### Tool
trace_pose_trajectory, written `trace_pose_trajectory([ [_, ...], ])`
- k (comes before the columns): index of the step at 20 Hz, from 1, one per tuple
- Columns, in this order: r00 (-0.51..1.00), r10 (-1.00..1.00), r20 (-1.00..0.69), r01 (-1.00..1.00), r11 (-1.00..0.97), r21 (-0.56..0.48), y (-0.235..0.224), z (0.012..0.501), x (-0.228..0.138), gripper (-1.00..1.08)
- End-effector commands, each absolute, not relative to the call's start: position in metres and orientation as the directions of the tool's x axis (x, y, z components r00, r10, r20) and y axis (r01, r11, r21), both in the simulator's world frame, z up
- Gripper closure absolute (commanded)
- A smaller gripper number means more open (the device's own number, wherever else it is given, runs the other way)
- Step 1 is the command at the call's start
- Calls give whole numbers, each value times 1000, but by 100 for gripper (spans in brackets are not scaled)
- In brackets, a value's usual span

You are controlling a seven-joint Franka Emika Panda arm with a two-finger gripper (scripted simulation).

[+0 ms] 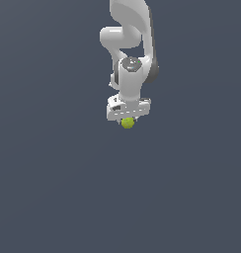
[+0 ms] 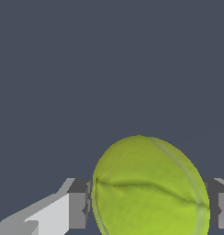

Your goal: Pick up the object and move it to a goal position.

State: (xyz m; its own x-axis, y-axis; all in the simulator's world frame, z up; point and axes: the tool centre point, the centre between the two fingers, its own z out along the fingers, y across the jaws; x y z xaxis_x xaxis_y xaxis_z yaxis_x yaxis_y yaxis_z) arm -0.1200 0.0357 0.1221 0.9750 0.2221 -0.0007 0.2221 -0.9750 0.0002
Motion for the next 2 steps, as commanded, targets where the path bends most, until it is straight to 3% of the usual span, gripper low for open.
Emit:
trace_pose_trajectory([
  [1,975,222,0,222,-975,0,35,125,-121,108],
  [2,975,222,0,222,-975,0,35,125,-121,108],
])
